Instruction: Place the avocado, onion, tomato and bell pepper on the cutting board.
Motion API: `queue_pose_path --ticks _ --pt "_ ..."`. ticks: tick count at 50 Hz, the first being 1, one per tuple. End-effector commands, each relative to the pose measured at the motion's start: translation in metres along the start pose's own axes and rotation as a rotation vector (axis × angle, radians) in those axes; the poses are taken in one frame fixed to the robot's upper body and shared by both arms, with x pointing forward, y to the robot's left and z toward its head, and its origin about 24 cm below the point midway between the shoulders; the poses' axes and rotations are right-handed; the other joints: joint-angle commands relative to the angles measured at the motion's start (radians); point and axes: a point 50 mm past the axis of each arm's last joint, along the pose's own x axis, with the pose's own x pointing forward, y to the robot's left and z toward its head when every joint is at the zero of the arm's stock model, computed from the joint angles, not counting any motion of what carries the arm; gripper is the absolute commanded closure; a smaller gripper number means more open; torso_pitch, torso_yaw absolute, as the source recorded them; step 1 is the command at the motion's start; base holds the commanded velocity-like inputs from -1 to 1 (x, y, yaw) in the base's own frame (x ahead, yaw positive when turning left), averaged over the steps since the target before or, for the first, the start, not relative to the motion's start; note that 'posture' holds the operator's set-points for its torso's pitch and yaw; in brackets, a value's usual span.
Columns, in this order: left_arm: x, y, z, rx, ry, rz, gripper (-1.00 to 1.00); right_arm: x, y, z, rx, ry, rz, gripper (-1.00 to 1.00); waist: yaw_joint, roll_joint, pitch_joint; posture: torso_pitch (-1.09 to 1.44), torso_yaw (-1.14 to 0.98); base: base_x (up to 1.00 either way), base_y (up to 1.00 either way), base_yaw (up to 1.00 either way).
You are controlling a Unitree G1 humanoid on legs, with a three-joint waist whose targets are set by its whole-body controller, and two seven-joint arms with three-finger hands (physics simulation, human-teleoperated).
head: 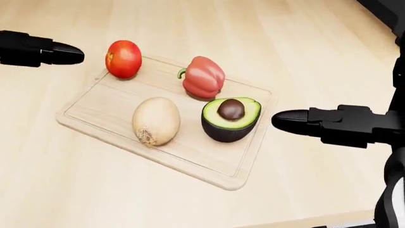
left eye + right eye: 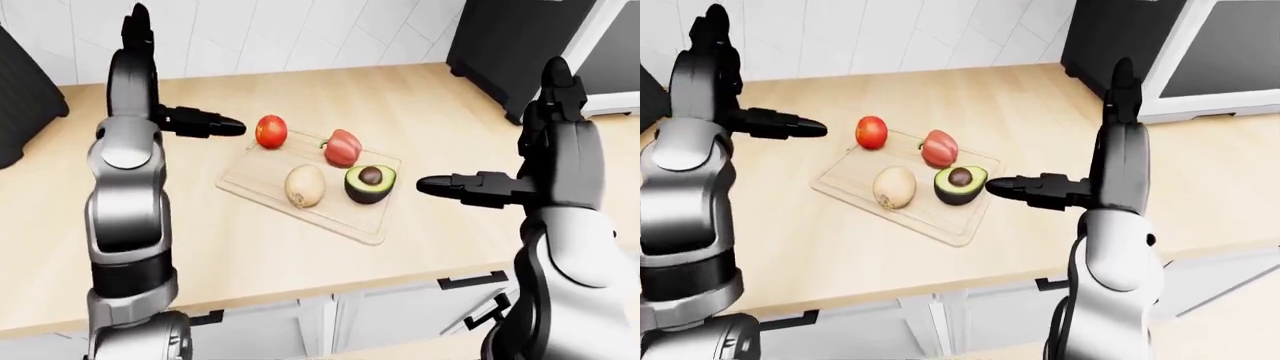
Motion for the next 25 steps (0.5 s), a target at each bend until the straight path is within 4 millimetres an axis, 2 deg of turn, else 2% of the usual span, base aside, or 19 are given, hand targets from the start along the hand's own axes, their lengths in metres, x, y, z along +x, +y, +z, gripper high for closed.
queue_pose_path --ticks 1,5,12,25 --pt "-0.007 0.016 0.023 0.008 -0.078 0.045 -1.00 -0.001 -0.004 0.010 0.004 -0.062 -0.020 -1.00 0.001 0.004 -0.028 0.00 0.00 0.00 0.00 0.00" --pt "-0.027 0.031 0.032 0.029 -0.087 0.057 -1.00 0.000 -0.002 0.010 0.004 -0.065 -0.018 -1.00 0.000 0.004 -0.023 0.00 0.00 0.00 0.00 0.00" --pt "-0.048 0.046 0.032 0.061 -0.071 0.074 -1.00 -0.002 -0.004 0.007 0.007 -0.063 -0.018 -1.00 0.004 0.007 -0.020 0.00 0.00 0.00 0.00 0.00" --pt "-0.085 0.061 0.008 0.096 -0.006 0.102 -1.00 -0.004 -0.003 0.003 0.008 -0.062 -0.015 -1.00 0.005 0.008 -0.019 0.00 0.00 0.00 0.00 0.00"
